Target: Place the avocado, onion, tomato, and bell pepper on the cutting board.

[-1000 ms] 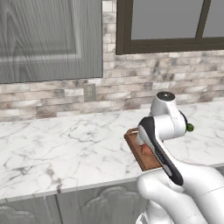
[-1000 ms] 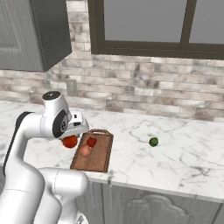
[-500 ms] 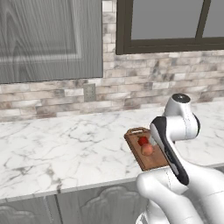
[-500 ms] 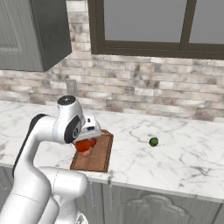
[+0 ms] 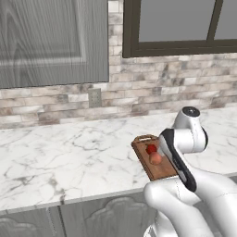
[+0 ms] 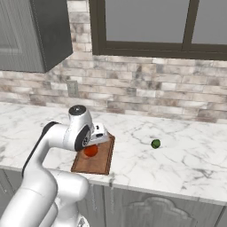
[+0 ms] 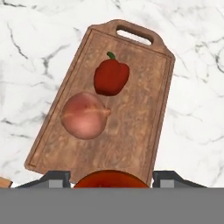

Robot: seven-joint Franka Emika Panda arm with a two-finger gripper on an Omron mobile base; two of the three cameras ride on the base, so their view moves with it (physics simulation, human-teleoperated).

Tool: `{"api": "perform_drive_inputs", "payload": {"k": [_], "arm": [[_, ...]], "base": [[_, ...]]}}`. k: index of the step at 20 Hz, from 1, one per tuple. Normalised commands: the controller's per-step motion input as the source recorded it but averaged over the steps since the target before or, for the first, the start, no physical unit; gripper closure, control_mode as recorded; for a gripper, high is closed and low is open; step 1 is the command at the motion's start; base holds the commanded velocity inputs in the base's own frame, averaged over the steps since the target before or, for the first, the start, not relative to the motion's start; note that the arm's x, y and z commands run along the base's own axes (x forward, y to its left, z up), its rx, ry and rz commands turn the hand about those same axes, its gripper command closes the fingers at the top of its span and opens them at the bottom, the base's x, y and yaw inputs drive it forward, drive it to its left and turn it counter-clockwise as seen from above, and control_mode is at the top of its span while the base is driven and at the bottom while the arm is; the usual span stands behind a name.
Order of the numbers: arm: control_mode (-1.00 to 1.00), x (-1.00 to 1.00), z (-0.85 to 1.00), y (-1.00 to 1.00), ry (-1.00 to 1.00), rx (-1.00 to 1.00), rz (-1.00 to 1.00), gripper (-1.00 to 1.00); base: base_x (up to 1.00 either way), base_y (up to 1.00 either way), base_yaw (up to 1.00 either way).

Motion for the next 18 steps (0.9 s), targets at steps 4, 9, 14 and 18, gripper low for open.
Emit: {"api": "perform_drive_inputs", "payload": {"k": [4, 9, 14, 18], "arm": [[-1.00, 0.44, -0.19, -0.12, 0.00, 0.00, 0.00, 1.00], [-1.00, 0.39, -0.17, -0.17, 0.00, 0.01, 0.00, 1.00], [-1.00, 0.30, -0.12, -0.11, 0.06, 0.04, 0.00, 1.00], [-1.00, 0.19, -0.17, 0.00, 0.13, 0.06, 0.01, 1.00]], "base": [[0.00, 0.00, 0.00], [0.00, 0.00, 0.00], [0.00, 0.00, 0.00], [0.00, 0.00, 0.00]]}}
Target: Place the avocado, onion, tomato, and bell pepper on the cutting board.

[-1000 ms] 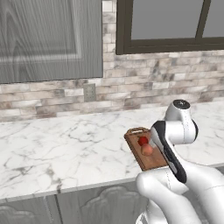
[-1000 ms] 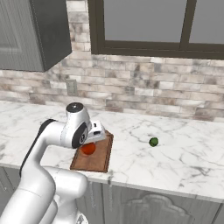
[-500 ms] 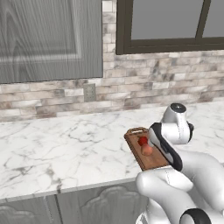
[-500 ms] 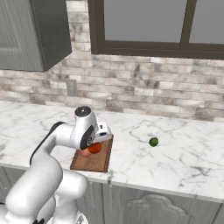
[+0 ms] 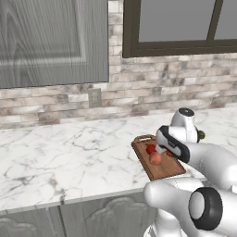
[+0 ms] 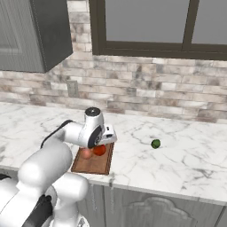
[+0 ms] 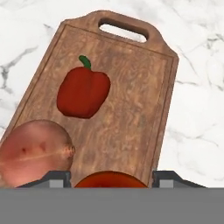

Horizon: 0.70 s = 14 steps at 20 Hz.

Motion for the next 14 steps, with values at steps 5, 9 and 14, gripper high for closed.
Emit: {"api": "perform_drive_inputs", "payload": {"k": [5, 9, 14], "arm": [[-1.00, 0.22, -0.20, 0.00, 0.11, 0.04, 0.00, 1.00], [-1.00, 0.22, -0.21, 0.00, 0.08, 0.02, 0.00, 1.00], [-1.00, 0.18, -0.35, 0.00, 0.09, 0.01, 0.00, 1.00]], "base": [[0.00, 0.00, 0.00], [0.00, 0.00, 0.00], [0.00, 0.00, 0.00]]}}
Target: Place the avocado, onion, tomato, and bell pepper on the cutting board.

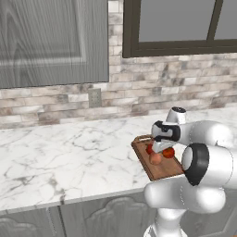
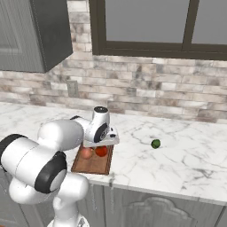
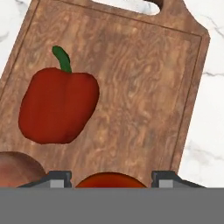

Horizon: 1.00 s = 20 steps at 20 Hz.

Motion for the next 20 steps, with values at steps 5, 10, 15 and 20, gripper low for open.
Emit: {"api": "perform_drive_inputs", "payload": {"k": [5, 10, 15, 20], "arm": [[-1.00, 0.09, -0.41, -0.01, 0.07, 0.00, 0.00, 1.00], [-1.00, 0.04, -0.31, 0.00, 0.03, 0.01, 0.00, 1.00], [-1.00, 0.00, -0.37, 0.00, 0.03, 0.00, 0.00, -1.00], [-1.00, 0.00, -0.05, 0.00, 0.00, 0.01, 0.00, -1.00]], "base": [[0.00, 0.00, 0.00], [0.00, 0.00, 0.00], [0.00, 0.00, 0.00], [0.00, 0.00, 0.00]]}}
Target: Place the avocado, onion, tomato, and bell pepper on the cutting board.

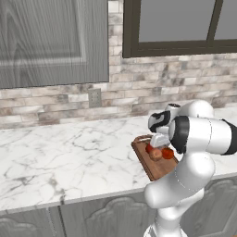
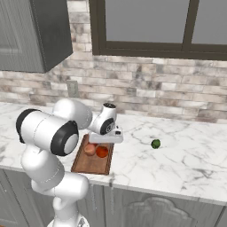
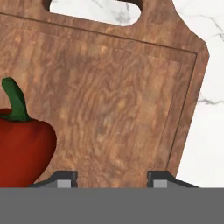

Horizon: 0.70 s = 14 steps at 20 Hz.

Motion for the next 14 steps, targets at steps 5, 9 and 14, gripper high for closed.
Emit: {"api": "perform_drive_inputs", "payload": {"k": [5, 9, 14], "arm": [[-1.00, 0.00, 0.36, 0.00, -0.02, 0.04, 0.01, -1.00], [-1.00, 0.00, 0.67, -0.01, -0.05, 0.01, 0.04, -1.00], [-1.00, 0.00, 0.73, -0.20, -0.03, 0.00, 0.03, -1.00]], "base": [[0.00, 0.00, 0.00], [0.00, 0.00, 0.00], [0.00, 0.00, 0.00]]}}
